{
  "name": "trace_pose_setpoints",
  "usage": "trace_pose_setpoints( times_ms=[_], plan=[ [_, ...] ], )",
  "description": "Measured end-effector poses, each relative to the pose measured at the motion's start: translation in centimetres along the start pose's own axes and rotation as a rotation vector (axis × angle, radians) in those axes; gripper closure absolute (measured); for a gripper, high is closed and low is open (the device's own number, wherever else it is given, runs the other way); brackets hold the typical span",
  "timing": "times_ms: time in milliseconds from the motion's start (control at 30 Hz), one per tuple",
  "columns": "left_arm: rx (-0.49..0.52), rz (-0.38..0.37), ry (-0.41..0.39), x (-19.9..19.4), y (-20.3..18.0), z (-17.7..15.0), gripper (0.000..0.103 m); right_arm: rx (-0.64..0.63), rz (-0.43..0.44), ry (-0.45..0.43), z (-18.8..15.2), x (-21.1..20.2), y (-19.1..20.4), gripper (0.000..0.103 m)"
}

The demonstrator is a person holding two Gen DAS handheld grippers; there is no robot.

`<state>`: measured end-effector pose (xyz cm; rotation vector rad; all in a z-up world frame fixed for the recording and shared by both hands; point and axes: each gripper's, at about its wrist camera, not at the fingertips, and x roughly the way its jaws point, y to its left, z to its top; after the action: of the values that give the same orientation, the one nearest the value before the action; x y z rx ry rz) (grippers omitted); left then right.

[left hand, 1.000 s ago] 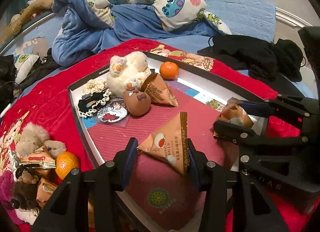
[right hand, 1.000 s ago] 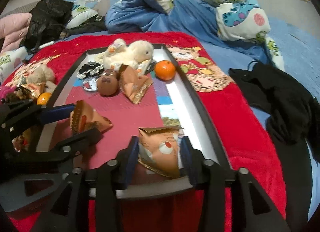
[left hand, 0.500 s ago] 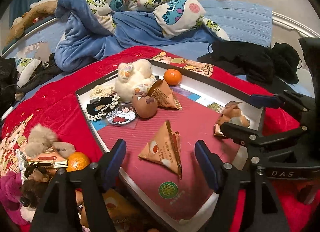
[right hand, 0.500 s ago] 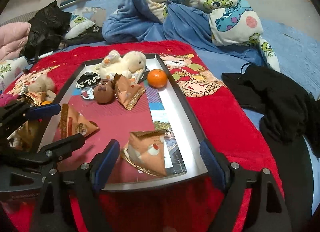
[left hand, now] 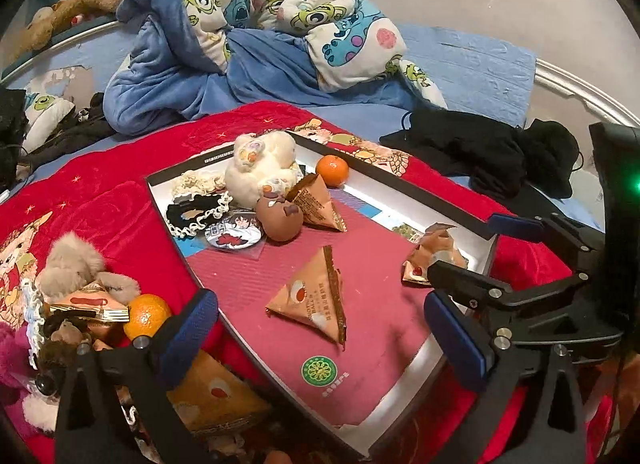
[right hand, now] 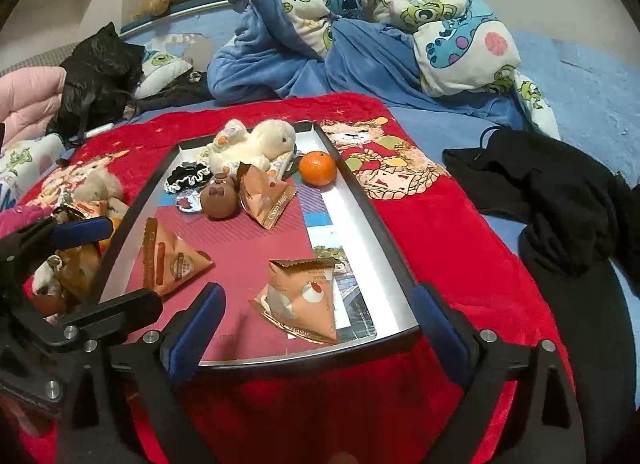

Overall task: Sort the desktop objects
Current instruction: 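Withdraw both grippers from the tray back toward the pile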

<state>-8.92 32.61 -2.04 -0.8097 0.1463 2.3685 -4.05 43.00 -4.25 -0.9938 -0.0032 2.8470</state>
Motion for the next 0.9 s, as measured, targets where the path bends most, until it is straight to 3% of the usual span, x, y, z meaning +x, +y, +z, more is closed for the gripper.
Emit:
trace_pose_setpoints(
  times_ms=[100,167,300,467,633,900],
  plan=[
    [-0.009,0.000,-0.007,-0.2,0.3,0.0,0.000,0.009,-0.031,0.004,0.1,-0.1,0.2,0.000],
    [0.004,0.011,-0.005,-0.1,0.1,-0.1,0.000,0.008,-0.106,-0.009,0.2,-0.4,0.2,0.000],
    [0.048,0.056,-0.022,-0.3,-0.8,-0.2,0.000,0.010,-0.145,-0.004,0.1,-0.8,0.4,0.000],
    [0.026,0.055,-0.072,-1.6,-0.8,0.1,0.000,0.007,-0.215,-0.022,-0.1,-1.7,0.5,0.000],
    [-0.006,0.028,-0.102,-3.7,-0.8,0.9,0.000,0.073,-0.176,-0.016,0.0,-3.0,0.2,0.000],
    [-0.095,0.061,-0.070,-7.4,1.7,-0.1,0.000,0.123,-0.091,-0.124,0.8,-6.2,2.0,0.000]
  ],
)
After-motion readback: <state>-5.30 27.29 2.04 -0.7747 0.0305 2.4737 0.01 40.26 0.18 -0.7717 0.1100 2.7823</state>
